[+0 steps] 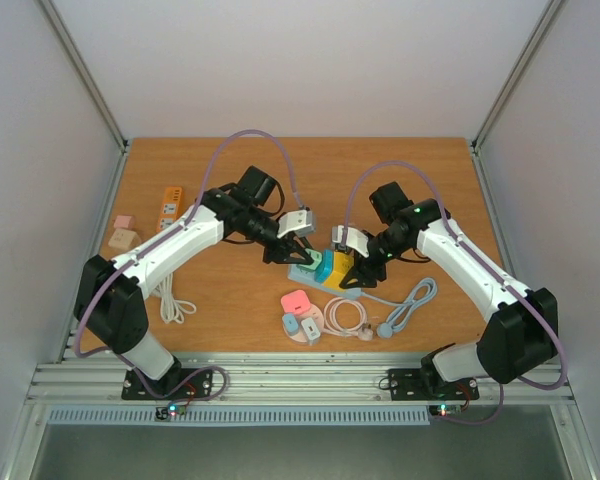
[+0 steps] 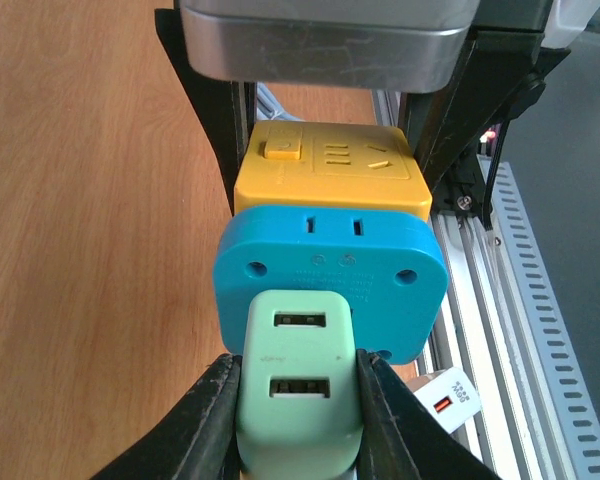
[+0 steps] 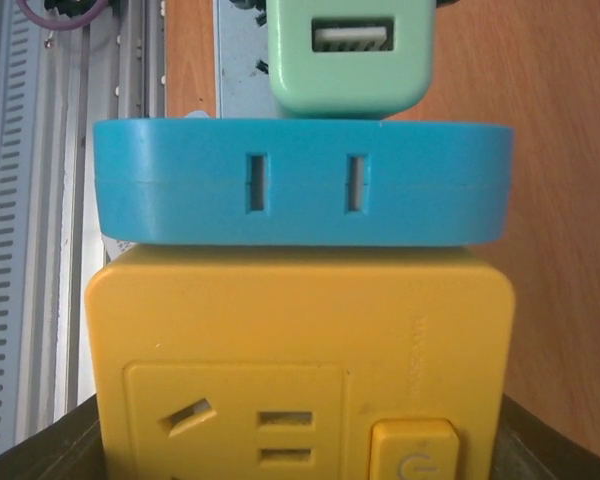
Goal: Pull the plug off the socket
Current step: Remove the plug from the socket.
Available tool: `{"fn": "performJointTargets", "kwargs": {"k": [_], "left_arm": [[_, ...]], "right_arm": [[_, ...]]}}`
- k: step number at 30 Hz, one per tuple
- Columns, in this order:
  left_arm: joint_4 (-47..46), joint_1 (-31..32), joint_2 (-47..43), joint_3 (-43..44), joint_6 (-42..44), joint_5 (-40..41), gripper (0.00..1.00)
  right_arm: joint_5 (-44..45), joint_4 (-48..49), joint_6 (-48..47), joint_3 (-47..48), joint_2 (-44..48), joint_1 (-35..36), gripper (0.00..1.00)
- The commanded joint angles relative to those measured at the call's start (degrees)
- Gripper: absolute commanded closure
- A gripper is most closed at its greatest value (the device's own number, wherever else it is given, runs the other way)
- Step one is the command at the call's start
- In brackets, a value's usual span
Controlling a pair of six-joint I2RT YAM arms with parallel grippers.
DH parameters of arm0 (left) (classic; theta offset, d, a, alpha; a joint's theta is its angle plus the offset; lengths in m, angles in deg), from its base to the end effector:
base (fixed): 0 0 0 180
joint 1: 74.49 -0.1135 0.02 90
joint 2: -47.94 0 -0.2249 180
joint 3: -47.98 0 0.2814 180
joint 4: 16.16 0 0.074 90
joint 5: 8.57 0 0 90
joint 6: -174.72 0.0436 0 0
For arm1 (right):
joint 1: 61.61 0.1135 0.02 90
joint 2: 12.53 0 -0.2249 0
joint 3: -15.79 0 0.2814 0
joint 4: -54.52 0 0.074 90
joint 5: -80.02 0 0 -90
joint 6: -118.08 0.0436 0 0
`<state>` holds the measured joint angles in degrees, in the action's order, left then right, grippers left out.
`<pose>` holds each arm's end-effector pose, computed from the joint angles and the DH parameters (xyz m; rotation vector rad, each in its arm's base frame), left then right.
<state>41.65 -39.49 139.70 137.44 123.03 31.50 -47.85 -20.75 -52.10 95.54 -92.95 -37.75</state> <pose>0.2749 -0.2332 0.2385 1.6654 1.7403 -1.0940 0.2547 0.1419 0.2268 -2.0769 1.4846 0.6230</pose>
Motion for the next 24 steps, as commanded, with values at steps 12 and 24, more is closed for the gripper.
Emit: {"fn": "performJointTargets", "kwargs": {"k": [12, 24], "left_arm": [[-1.7, -1.0, -0.7, 2.5, -2.0, -7.0, 1.00], [-0.8, -0.1, 0.5, 4.3, -4.1, -4.9, 0.99]], "right_arm": [[0.0, 1.7, 1.1, 0.3, -0.7, 0.3, 0.99], [0.0, 1.5, 1.3, 0.5, -1.3, 0.3, 0.99]]}}
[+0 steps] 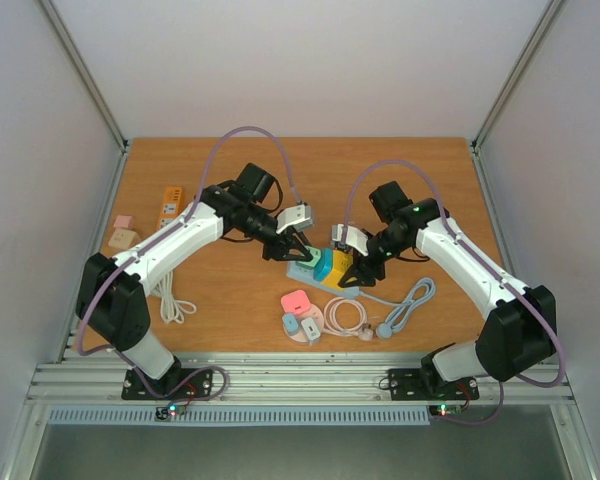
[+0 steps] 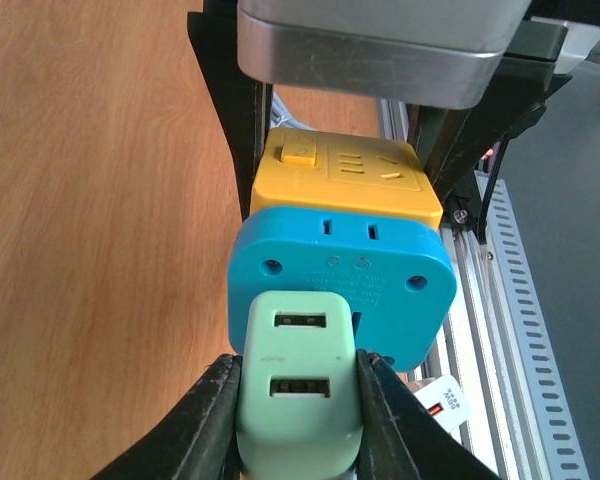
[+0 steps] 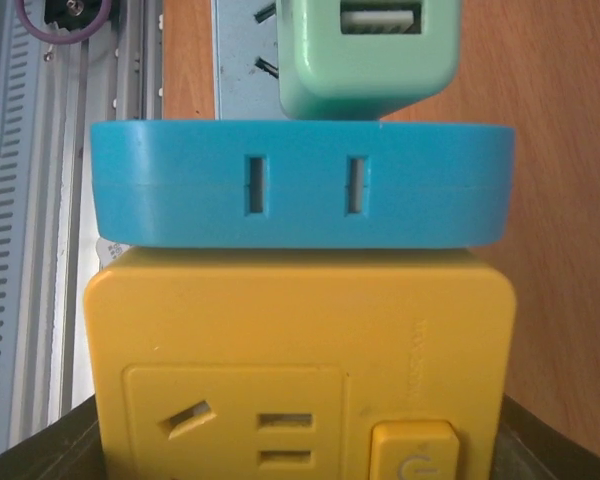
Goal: Pull the plug off the socket
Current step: Remove the plug from the socket.
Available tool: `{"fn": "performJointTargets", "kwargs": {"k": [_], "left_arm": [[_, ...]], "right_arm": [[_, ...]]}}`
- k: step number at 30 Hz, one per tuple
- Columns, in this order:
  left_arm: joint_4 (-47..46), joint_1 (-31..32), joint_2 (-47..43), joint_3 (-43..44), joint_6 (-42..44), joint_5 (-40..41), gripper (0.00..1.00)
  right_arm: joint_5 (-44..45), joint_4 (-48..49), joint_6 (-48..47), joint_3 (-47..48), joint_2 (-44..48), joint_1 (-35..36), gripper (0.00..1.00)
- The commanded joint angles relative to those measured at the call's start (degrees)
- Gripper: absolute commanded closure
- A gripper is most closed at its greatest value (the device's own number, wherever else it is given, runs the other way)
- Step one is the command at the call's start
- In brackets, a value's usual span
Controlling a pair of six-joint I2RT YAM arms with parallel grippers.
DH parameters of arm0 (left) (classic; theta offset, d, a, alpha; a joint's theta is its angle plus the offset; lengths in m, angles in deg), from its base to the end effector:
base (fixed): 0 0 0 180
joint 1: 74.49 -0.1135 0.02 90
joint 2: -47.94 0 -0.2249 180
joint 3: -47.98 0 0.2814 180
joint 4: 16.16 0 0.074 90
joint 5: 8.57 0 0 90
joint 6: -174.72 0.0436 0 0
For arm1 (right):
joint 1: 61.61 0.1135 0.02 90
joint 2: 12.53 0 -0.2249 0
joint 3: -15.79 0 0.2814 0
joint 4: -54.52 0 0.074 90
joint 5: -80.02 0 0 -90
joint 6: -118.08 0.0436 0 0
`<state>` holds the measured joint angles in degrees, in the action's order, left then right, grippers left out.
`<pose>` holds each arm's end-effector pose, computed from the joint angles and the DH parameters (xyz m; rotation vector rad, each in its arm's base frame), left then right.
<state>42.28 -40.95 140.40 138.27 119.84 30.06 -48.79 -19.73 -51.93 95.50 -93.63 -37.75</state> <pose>0.2817 -0.2276 0.2393 1.5986 1.8058 -1.1420 0.2572 0.1436 0.2243 -2.0659 1.4749 0.6378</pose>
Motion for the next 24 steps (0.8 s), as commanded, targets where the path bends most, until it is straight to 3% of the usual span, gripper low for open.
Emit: {"fn": "performJointTargets", "kwargs": {"k": [1, 11, 16, 24], "left_arm": [[-1.4, 1.4, -0.3, 3.4, -0.7, -3.7, 0.99], [2.1, 3.5, -3.0, 1.8, 7.6, -3.2, 0.99], [1.7, 4.3, -3.1, 1.7, 7.3, -0.9, 1.00], [-0.7, 0.9, -2.3, 2.7, 2.5, -6.8, 1.00]], "right_arm": [[1.0, 0.5, 1.2, 0.4, -0.7, 0.3, 0.99], [0.8, 0.1, 1.0, 0.6, -1.0, 0.3, 0.99], [0.9, 0.0, 1.0, 0.6, -1.2, 0.3, 0.99], [1.1, 0.1, 1.0, 0.6, -1.0, 0.3, 0.99]]}}
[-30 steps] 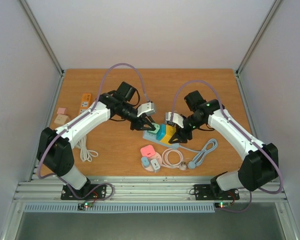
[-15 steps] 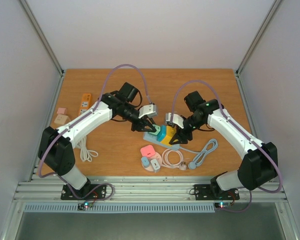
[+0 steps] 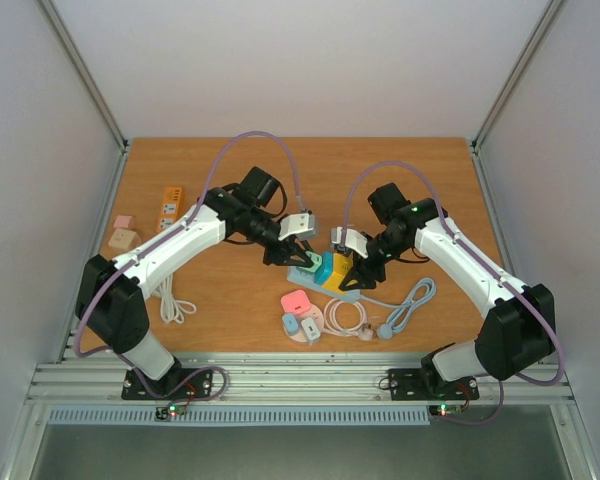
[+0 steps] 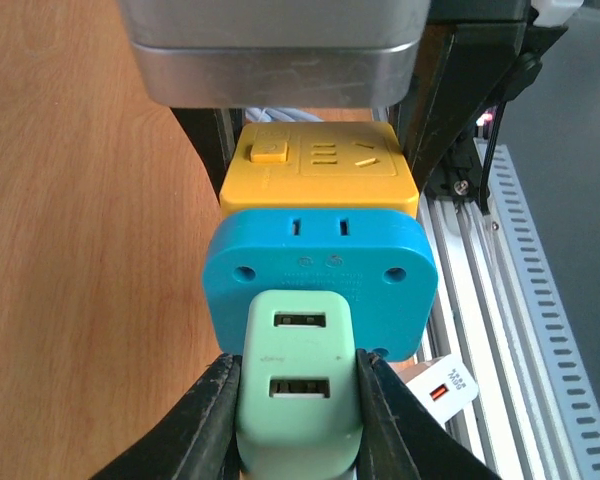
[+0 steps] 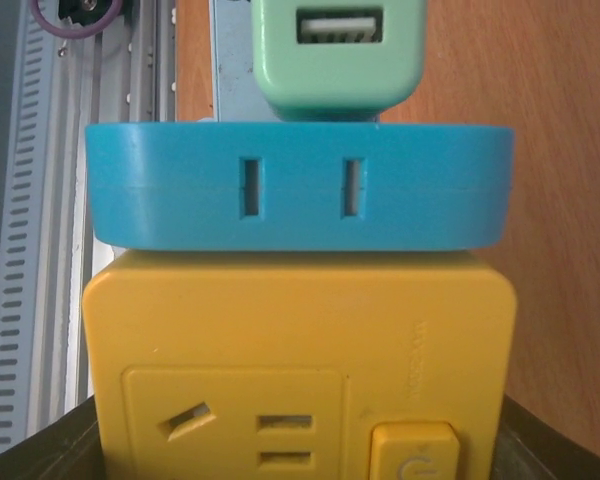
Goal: Pull the plug off the socket
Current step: Remove the plug from the socket.
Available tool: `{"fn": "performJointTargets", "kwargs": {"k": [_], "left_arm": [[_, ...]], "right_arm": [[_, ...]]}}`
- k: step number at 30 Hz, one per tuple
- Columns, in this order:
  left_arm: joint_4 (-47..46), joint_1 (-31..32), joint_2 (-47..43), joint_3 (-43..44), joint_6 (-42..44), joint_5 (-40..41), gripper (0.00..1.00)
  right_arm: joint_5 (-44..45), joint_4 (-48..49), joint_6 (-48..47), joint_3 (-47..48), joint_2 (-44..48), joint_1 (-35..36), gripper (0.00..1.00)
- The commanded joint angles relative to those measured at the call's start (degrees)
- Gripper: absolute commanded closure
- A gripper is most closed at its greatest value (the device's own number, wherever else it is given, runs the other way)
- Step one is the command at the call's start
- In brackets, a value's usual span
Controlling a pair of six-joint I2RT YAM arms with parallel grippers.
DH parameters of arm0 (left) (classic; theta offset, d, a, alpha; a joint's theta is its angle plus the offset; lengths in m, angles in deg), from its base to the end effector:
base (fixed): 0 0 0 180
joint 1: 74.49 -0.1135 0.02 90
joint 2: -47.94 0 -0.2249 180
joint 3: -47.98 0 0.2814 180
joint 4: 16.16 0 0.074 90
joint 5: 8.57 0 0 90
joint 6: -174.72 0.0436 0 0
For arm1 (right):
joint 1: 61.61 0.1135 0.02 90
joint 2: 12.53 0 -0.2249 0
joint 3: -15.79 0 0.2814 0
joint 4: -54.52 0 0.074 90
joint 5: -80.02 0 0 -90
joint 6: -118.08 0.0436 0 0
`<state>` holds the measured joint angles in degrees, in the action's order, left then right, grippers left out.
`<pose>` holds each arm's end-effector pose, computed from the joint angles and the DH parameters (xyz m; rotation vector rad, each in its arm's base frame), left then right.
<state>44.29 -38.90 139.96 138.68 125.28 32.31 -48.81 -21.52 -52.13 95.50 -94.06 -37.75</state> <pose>0.2717 -0.2350 0.2414 1.7080 1.7301 -1.0764 0.2549 0.1426 0.2215 -2.0785 1.5001 0.6672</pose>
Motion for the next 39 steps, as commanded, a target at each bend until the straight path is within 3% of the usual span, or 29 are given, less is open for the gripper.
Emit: {"fn": "performJointTargets", "kwargs": {"k": [1, 8, 14, 26, 39], "left_arm": [[-3.2, -1.5, -1.9, 2.2, -3.6, -9.6, 0.99], [-3.5, -1.3, 0.2, 4.1, -8.8, -5.6, 0.99], [-2.5, 1.2, 1.2, 5.4, -7.7, 0.9, 0.99], [0.1, 1.1, -2.9, 1.5, 3.1, -7.3, 0.99], [-9.6, -2.1, -1.1, 2.5, -13.0, -5.7, 0.99]], "right_arm": [[1.1, 1.9, 1.3, 0.6, -0.6, 0.4, 0.99], [1.2, 2.0, 1.3, 0.5, -0.7, 0.3, 0.99], [1.5, 2.1, 1.5, 0.6, -0.9, 0.3, 0.99], [1.3, 1.9, 1.5, 0.6, -1.1, 0.4, 0.99], [1.6, 2.0, 1.5, 0.6, -1.3, 0.4, 0.99]]}}
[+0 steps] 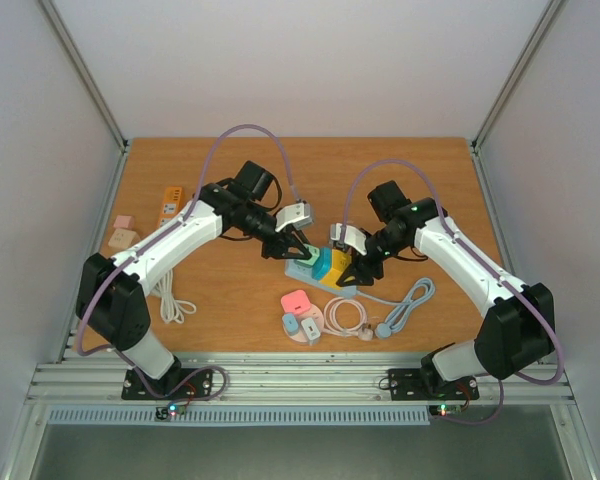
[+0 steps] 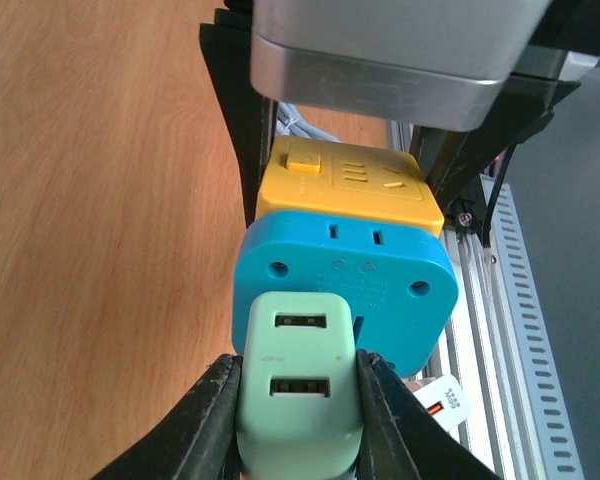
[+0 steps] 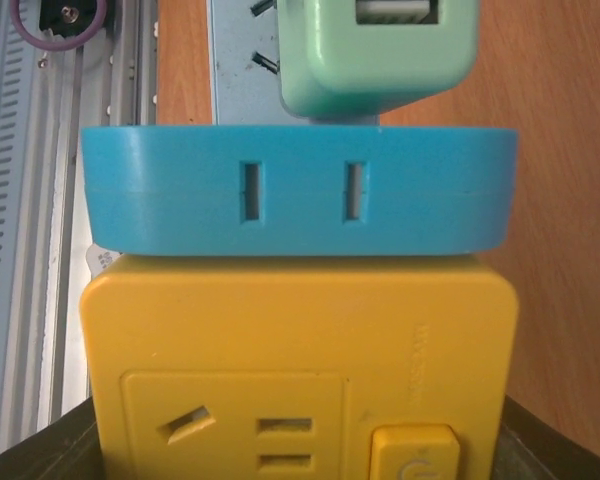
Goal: Pull the plug off the socket
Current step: Remove the plug from the socket.
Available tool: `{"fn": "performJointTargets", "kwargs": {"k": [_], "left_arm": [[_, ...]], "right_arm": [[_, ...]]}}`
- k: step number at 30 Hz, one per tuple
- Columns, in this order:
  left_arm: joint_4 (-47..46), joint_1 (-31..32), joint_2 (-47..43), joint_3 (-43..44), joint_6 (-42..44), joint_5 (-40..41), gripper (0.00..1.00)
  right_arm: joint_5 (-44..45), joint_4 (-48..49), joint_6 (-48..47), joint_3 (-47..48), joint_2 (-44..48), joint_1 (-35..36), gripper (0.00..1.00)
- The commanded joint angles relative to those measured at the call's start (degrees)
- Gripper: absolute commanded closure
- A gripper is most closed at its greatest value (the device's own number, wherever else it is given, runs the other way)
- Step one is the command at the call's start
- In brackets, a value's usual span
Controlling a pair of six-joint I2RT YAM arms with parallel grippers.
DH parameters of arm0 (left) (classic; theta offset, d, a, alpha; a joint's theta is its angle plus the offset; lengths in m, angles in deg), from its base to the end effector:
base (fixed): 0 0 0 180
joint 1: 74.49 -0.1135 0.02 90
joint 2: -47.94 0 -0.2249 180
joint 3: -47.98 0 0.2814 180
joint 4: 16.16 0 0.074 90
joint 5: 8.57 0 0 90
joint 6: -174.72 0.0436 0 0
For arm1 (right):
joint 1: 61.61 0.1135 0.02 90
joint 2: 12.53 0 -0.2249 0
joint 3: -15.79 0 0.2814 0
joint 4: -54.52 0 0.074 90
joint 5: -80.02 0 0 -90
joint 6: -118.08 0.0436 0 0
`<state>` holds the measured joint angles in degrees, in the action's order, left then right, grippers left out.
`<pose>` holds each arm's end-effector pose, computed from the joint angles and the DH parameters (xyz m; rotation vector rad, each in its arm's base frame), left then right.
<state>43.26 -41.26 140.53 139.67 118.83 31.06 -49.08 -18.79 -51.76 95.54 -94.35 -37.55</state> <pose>0.2844 -0.2264 0.2453 1.5797 1.8319 -1.1239 0.2595 0.1460 0.2216 -2.0635 1.4687 0.6423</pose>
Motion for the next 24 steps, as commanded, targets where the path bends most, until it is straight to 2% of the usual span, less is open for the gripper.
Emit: {"fn": "performJointTargets", "kwargs": {"k": [1, 7, 16, 20, 24], "left_arm": [[-8.1, 0.5, -1.1, 2.0, -7.0, -2.8, 1.00], [-4.1, 3.4, 0.7, 3.9, -3.8, 2.0, 1.00], [-2.8, 4.0, -2.6, 1.1, 3.3, -5.4, 1.00], [-5.5, 2.8, -2.8, 0.8, 0.7, -5.0, 1.00], [-9.4, 0.8, -2.3, 1.0, -5.8, -5.2, 1.00]], "right_arm": [[1.8, -0.8, 1.1, 0.6, -1.0, 0.1, 0.99], [1.8, -0.8, 1.2, 0.6, -1.2, 0.1, 0.99], [1.5, -1.1, 1.1, 0.8, -1.4, 0.2, 0.99], [1.5, -1.3, 1.2, 0.9, -1.5, 0.1, 0.99], [1.6, -1.3, 1.3, 0.9, -1.5, 0.2, 0.99]]}}
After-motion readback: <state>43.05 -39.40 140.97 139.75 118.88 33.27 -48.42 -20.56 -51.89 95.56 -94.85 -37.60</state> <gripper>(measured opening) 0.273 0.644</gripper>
